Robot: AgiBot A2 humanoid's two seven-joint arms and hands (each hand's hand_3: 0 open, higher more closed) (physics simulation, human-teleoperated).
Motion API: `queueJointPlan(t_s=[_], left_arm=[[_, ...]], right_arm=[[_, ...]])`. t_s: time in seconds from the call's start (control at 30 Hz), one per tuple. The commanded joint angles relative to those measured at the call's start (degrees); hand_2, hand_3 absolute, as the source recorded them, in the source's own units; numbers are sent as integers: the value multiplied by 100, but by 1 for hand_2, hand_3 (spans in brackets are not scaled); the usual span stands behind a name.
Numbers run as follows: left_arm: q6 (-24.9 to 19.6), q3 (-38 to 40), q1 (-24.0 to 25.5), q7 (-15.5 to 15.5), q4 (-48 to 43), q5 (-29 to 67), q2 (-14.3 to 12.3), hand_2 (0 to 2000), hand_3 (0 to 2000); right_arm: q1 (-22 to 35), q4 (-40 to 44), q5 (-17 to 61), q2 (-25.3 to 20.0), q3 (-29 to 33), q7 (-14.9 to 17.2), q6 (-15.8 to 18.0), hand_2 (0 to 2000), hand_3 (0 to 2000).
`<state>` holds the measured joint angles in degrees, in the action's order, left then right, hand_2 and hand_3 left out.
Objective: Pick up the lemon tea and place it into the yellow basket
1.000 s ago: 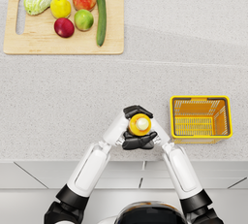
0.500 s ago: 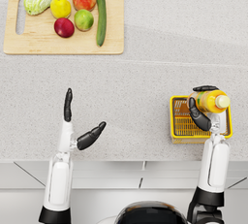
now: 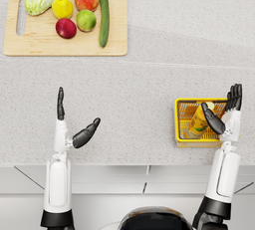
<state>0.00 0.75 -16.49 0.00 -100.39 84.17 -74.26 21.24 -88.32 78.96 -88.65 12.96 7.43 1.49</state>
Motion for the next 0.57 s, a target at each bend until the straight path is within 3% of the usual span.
queueJointPlan(t_s=[0.03, 0.17, 0.27, 0.57], left_arm=[[0, 106, -779, 0, 233, 0, -33, 0, 0], [0, 371, -1416, 0, 543, 0, 127, 0, 0], [0, 344, -1153, 0, 481, -1, 44, 0, 0], [0, 490, -1294, 0, 594, -2, 32, 0, 0]], right_arm=[[315, -855, 0, 154, -122, -210, -42, 0, 0], [661, -979, 0, 400, 108, -603, -121, 0, 0], [469, -856, 0, 294, 111, -692, -139, 0, 0], [480, -929, 0, 306, 209, -741, -149, 0, 0]])
